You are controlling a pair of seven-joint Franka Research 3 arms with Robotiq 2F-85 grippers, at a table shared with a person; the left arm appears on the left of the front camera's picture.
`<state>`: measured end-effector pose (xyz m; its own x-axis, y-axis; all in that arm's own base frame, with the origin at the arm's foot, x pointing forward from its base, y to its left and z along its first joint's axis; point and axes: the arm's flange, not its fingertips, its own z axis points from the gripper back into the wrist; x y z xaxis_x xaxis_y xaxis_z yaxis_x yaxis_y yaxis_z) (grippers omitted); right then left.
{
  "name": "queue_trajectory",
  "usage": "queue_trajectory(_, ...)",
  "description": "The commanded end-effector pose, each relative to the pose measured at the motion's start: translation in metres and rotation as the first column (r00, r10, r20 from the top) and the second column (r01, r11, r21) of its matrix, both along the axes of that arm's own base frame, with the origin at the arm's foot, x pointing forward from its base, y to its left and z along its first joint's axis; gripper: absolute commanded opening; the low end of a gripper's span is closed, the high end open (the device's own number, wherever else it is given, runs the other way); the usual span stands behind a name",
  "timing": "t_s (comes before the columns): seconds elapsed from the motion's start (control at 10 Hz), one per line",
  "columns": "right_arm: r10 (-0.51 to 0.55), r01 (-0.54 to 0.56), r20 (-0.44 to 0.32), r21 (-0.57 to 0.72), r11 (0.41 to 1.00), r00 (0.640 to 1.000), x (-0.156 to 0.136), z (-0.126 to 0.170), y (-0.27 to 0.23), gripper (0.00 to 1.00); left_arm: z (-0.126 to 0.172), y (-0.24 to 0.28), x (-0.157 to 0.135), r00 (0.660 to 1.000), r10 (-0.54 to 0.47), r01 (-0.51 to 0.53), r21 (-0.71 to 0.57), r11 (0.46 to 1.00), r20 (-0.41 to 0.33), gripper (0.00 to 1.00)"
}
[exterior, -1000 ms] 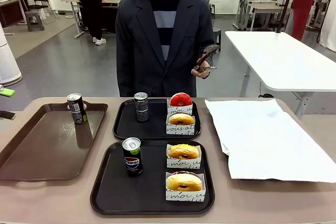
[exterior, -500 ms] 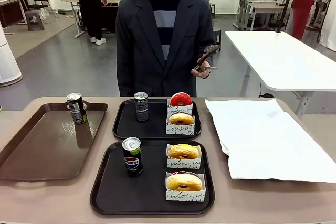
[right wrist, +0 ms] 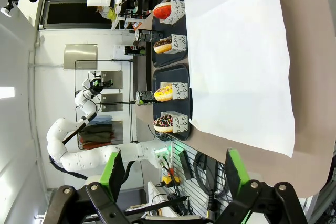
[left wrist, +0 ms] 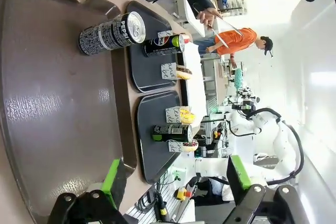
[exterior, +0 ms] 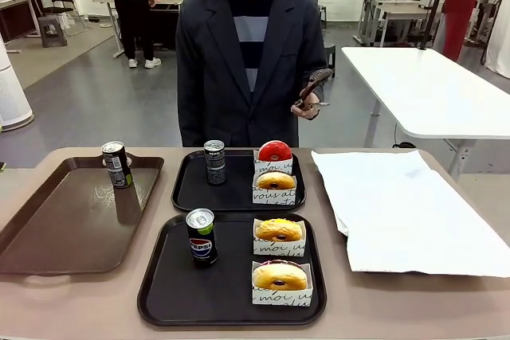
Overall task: Set up donuts and drinks on trays.
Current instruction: Pick up one Pepsi coke from the Handle tray and place it on the Flat Tray without a Pepsi coke.
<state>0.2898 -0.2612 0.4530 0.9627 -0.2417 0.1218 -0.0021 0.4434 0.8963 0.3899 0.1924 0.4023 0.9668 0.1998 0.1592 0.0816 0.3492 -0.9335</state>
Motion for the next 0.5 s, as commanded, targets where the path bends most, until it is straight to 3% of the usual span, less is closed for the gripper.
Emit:
queue_trajectory(0.0, 0.004, -0.004, 0.020, 0.012, 1.000, 1.000, 0.0006, -0.0001, -0.0009, 1.00, 0.0015, 0.0024, -0.0009, 1.000, -0.002, 0.002, -0.010, 1.000, 0.005, 1.00)
queue_trajectory(0.4, 0.004, -0.004, 0.020, 0.012, 1.000, 1.000, 0.0006, -0.0001, -0.0009, 1.00, 0.0015, 0.0024, -0.0009, 1.000, -0.002, 0.002, -0.010, 1.000, 0.005, 1.00)
